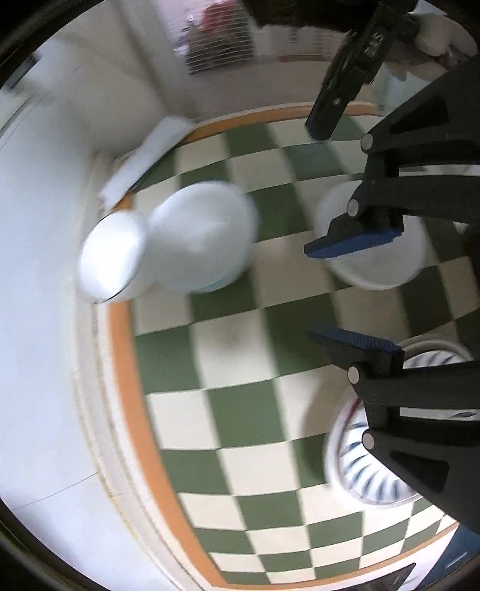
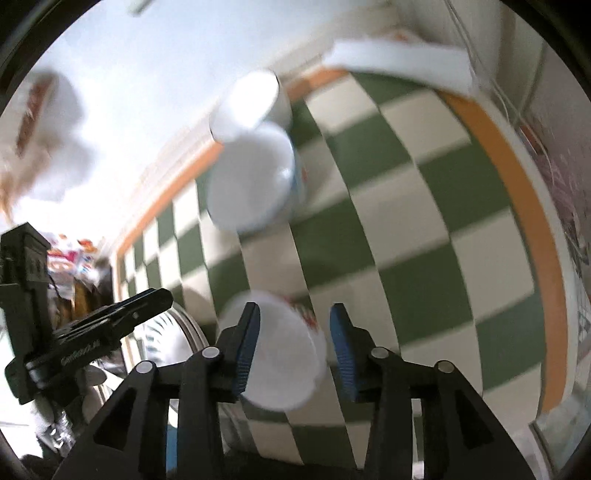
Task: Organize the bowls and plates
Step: 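Lower the plain white bowl into the blue-dot bowl with both grippers, then grasp the rim of the nested bowls with both grippers and lift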
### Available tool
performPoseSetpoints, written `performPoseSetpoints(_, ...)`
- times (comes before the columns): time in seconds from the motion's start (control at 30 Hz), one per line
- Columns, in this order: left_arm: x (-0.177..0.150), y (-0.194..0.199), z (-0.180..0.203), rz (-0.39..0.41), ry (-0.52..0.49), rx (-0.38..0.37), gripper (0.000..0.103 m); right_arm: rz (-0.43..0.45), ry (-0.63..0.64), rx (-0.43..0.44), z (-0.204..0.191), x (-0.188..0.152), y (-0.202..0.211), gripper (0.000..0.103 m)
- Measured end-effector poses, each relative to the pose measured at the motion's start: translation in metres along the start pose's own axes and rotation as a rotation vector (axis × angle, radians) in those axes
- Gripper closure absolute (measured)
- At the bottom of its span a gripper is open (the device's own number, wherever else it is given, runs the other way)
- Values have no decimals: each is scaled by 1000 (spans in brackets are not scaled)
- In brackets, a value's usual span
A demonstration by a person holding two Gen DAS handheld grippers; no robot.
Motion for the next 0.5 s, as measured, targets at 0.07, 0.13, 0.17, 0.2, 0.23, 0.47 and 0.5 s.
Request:
performPoseSetpoints(0.07,18,-8,-5,-3,21,-4,67,19,8,-2,-5,24,-3,59)
performPoseSetpoints(0.13,34,-22,-7,-17,24,-2,67,19,7,2,-9,45,-12,59)
performPoseSetpoints(0.17,40,-29,-9,-24,22,-2,67,10,6,-2,-8,55,-18,59)
performPoseSetpoints(0.2,48,-37,-9,-35,13,5,67,1,4,-7,-8,65,-26,59)
performPoseSetpoints(0.23,53,-45,-6,-47,6,10,67,-2,7,-12,-6,71,-31,59)
performPoseSetpoints(0.47,71,-93,-9,-127,-24,25,73,-90,8,-47,-1,90,-85,63)
performPoseSetpoints(0.5,73,-96,-10,-128,-19,23,86,-100,5,-44,0,90,-91,68)
Point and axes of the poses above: each gripper's, at about its wrist camera, not at the fingertips, and y roughly against the way its jaws point, z to its right, x to its top, the point moved 8 cm from there along -y, roughly the way its jaws point, and after that the axes turned 10 degrees about -y, right-handed, at the moved point
